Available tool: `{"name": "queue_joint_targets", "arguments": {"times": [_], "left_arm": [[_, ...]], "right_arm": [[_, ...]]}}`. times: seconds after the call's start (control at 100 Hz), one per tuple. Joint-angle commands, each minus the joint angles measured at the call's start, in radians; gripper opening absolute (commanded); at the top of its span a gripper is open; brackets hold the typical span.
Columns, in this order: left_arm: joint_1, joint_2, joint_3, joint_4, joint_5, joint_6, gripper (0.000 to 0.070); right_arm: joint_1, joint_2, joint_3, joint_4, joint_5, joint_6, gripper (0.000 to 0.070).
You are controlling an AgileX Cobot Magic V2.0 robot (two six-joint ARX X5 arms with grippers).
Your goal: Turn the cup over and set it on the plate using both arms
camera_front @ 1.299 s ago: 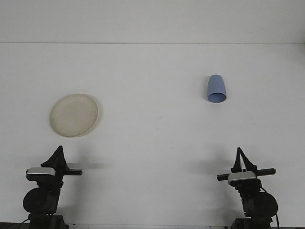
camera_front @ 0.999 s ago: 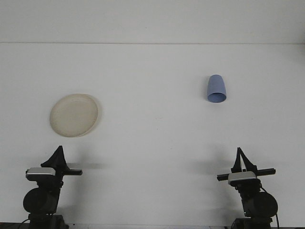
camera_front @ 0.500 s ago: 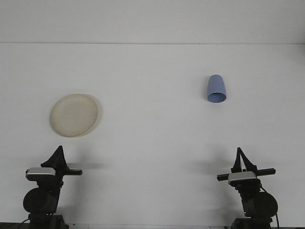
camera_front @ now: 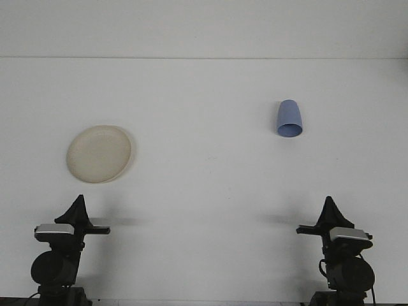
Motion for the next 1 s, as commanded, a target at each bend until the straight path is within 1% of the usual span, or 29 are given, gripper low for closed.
{"name": "queue_joint_targets", "arguments": {"times": [0.0,0.14,0.21,0.24,0.26,0.29,0.37,0.4,0.42,0.51,0.63,0.78,0.989], "left_arm": [[0.002,-0.002,-0.02,0.009,-0.004,-0.001,0.0014],[0.002,-0.002,-0.02,0.009,-0.004,-0.001,0.0015],[0.002,-0.002,-0.02,0.009,-0.004,-0.001,0.0015],[0.002,-0.002,-0.02,0.009,-0.004,-0.001,0.0015],[0.002,-0.002,-0.02,0.009,-0.004,-0.001,0.0014],[0.002,-0.002,-0.02,0.009,-0.004,-0.001,0.0015],[0.002,-0.002,-0.02,0.009,-0.004,-0.001,0.0015],[0.002,-0.002,-0.02,0.009,-0.004,-0.001,0.0015],[0.002,-0.002,-0.02,0.009,-0.004,-0.001,0.0015],[0.002,-0.002,-0.02,0.009,-0.004,-0.001,0.0014],[0.002,-0.002,-0.02,0.009,-0.004,-0.001,0.0015],[0.002,-0.002,-0.02,0.009,-0.004,-0.001,0.0015],[0.002,-0.002,-0.02,0.009,-0.004,-0.001,0.0015]], "right_arm": [[0.001,0.03,0.075,0.019,0.002,0.093,0.0],[0.001,0.179,0.245,-0.025,-0.001,0.092,0.0],[0.001,0.277,0.34,-0.056,-0.001,0.072,0.0],[0.001,0.322,0.38,-0.07,-0.009,0.057,0.0026],[0.001,0.35,0.405,-0.077,-0.018,0.046,0.0063],[0.001,0.393,0.442,-0.085,-0.037,0.026,0.0151],[0.001,0.5,0.524,-0.086,-0.069,-0.011,0.0464],[0.001,0.537,0.549,-0.084,-0.078,-0.026,0.0537],[0.001,0.562,0.564,-0.083,-0.083,-0.035,0.0556],[0.001,0.677,0.611,-0.052,-0.084,-0.086,0.0556],[0.001,0.822,0.621,0.028,-0.084,-0.15,0.0556],[0.001,1.027,0.621,0.119,-0.083,-0.198,0.0556],[-0.006,1.341,0.621,0.363,-0.064,-0.291,0.0554]]}}
